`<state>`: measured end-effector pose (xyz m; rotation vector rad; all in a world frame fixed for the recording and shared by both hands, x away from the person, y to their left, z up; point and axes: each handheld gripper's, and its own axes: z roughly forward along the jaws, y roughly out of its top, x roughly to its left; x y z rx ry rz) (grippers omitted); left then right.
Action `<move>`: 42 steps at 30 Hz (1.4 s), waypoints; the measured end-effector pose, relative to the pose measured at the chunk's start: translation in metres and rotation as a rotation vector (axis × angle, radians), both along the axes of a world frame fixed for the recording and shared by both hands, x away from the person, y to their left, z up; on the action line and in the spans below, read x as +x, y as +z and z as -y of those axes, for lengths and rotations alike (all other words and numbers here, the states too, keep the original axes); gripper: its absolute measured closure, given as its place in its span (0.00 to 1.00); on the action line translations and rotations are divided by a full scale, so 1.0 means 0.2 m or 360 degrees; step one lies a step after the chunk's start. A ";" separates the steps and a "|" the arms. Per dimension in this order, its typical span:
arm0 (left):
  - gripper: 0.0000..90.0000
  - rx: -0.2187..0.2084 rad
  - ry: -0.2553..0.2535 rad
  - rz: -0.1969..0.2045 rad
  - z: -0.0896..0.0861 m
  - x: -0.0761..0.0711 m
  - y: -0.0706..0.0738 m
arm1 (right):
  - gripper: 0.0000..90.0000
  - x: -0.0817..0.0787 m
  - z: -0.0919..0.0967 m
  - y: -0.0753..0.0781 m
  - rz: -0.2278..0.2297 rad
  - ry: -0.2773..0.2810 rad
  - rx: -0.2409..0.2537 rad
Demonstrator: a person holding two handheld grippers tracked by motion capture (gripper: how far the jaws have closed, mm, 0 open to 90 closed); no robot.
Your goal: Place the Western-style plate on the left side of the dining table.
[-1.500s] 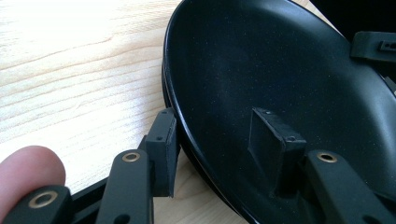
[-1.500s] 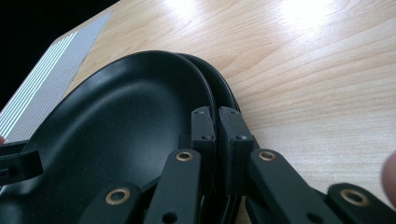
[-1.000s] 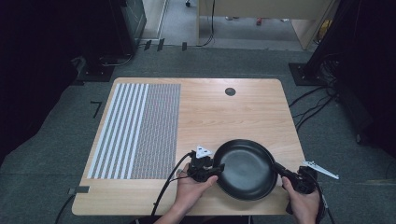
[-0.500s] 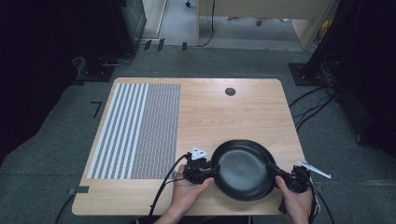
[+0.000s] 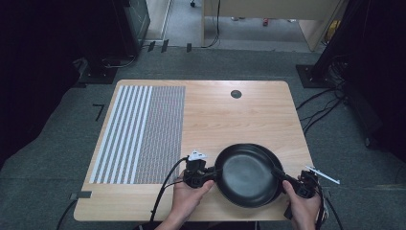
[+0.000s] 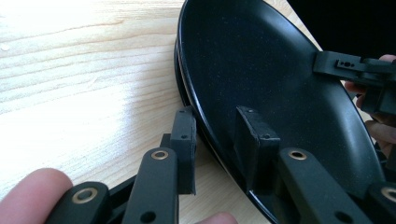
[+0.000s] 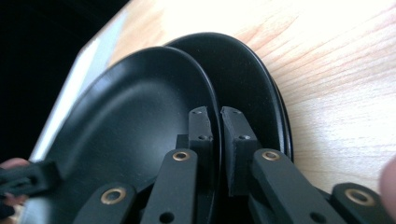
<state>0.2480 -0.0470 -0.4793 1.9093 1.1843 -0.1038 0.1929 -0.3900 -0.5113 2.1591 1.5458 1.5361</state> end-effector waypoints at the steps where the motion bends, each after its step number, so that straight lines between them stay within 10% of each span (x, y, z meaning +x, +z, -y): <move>1: 0.78 0.0000 0.0000 0.0000 0.00 0.00 0.00 | 0.94 0.00 0.00 0.00 0.0000 0.0000 0.0000; 6: 0.79 -0.0014 -0.0005 -0.0010 -0.01 0.00 0.01 | 0.96 -0.01 0.01 0.01 0.0048 -0.0042 0.0147; 25: 0.80 -0.0072 0.0019 -0.0043 -0.10 0.01 0.04 | 0.95 0.02 -0.07 0.06 0.0063 -0.0045 0.0122; 42: 0.80 -0.0091 0.0137 0.0009 -0.35 0.01 0.13 | 0.95 0.13 -0.28 0.16 0.0099 0.0065 0.0124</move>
